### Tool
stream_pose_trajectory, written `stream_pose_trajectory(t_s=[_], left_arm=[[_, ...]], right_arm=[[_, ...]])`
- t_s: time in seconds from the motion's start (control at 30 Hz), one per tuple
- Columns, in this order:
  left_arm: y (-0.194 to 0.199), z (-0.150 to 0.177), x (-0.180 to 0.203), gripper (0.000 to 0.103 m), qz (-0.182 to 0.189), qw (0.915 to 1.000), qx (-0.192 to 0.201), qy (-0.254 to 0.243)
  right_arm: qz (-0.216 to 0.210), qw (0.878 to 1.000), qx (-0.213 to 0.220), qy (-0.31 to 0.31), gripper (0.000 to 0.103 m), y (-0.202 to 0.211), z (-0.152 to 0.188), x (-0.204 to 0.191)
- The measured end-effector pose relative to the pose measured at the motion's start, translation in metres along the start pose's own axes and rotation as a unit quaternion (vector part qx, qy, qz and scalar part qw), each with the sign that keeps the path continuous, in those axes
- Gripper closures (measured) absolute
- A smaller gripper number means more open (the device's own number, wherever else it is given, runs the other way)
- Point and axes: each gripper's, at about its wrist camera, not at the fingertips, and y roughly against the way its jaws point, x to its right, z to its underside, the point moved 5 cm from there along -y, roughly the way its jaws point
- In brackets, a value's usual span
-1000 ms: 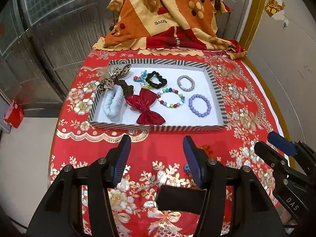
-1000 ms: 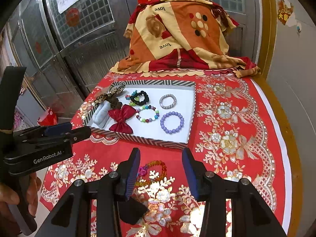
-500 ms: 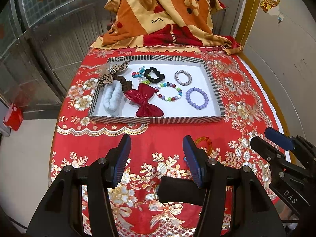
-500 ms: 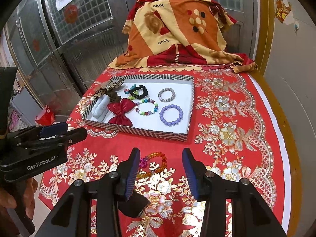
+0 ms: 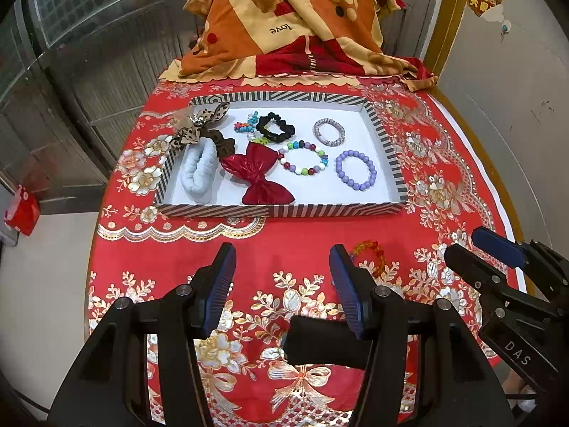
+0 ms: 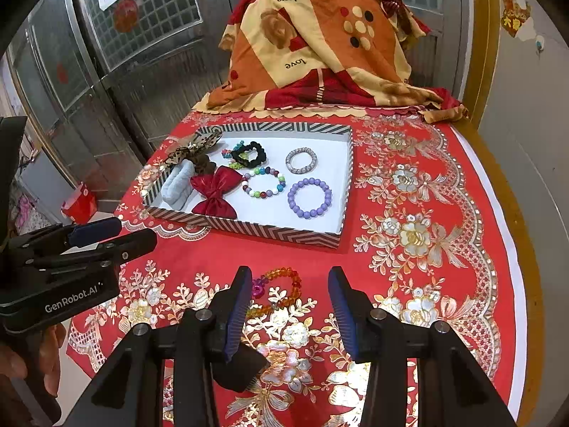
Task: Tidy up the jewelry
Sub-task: 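Withdraw both grippers toward the amber bracelet and black pouch, then grasp the black pouch with left gripper while right gripper grasps amber bead bracelet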
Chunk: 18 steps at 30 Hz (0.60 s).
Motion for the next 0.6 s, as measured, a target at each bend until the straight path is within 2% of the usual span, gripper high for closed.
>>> stream_pose_trajectory(t_s=[0.3, 0.4, 0.5, 0.6], left_arm=[[-0.004, 0.0, 0.0, 0.049, 0.011, 0.9999, -0.01, 0.005], [-0.009, 0.002, -0.006, 0.049, 0.039, 0.9987, -0.026, 0.02], [-0.014, 0.009, -0.014, 0.048, 0.104, 0.9918, -0.055, 0.05], [-0.024, 0.023, -0.018, 0.04, 0.136, 0.9842, -0.094, 0.064]], right_arm=[[0.003, 1.0, -0.008, 0.001, 0.06, -0.005, 0.001, 0.003], [0.007, 1.0, -0.015, 0.0, 0.06, -0.011, 0.003, 0.009], [0.01, 1.0, -0.026, -0.002, 0.06, -0.018, 0.008, 0.016], [0.001, 0.999, -0.042, -0.003, 0.06, -0.029, 0.018, 0.02]])
